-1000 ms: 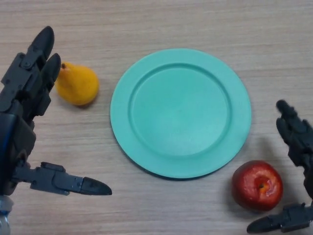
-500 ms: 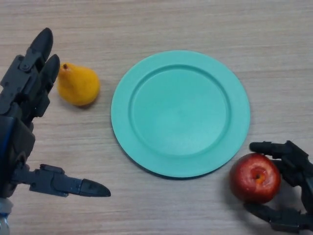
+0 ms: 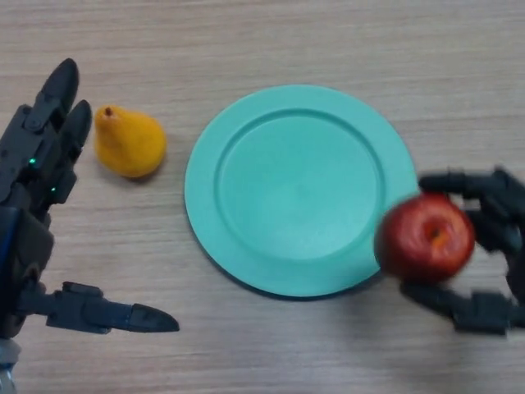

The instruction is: Pick up the red apple and place it on the plate

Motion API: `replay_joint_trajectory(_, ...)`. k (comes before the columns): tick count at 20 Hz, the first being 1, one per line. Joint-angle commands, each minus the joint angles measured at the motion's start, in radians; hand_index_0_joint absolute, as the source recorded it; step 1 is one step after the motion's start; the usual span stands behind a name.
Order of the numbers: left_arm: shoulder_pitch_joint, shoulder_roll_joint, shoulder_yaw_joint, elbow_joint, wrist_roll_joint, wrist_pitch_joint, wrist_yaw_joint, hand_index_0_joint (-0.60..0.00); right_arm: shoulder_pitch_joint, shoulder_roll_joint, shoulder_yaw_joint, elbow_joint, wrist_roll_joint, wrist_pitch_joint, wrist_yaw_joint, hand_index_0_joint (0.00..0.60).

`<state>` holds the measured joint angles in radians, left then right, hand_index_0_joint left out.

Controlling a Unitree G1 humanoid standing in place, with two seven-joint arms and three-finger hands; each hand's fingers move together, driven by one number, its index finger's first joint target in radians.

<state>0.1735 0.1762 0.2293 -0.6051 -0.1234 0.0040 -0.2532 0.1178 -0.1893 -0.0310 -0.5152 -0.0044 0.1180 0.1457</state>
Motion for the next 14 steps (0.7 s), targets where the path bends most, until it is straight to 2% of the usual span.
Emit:
replay_joint_trajectory(1,0.006,0.023,0.108,0.006,-0.008,-0.209,0.029,0.000,-0.106,-0.024,0.038,-0.079,-0.027,-0.005,-0.036,0.600)
replay_joint_trajectory(4,-0.011,0.038,0.175,0.122,0.008,-0.284,0.058,0.000,-0.242,-0.009,0.126,-0.006,-0.133,0.055,-0.069,0.600)
replay_joint_trajectory(6,-0.020,0.045,0.187,0.168,-0.011,-0.279,0.079,0.000,-0.290,-0.003,0.182,0.083,-0.166,0.042,-0.110,0.600)
replay_joint_trajectory(8,-0.028,0.055,0.181,0.193,-0.004,-0.271,0.080,0.000,-0.322,-0.001,0.210,0.197,-0.191,-0.017,-0.129,0.600)
replay_joint_trajectory(11,-0.033,0.061,0.166,0.253,0.001,-0.304,0.082,0.000,-0.354,-0.001,0.225,0.310,-0.166,-0.074,-0.145,0.600)
replay_joint_trajectory(14,-0.011,0.043,0.127,0.248,-0.002,-0.274,0.086,0.000,-0.388,-0.001,0.238,0.395,-0.168,-0.095,-0.173,0.600)
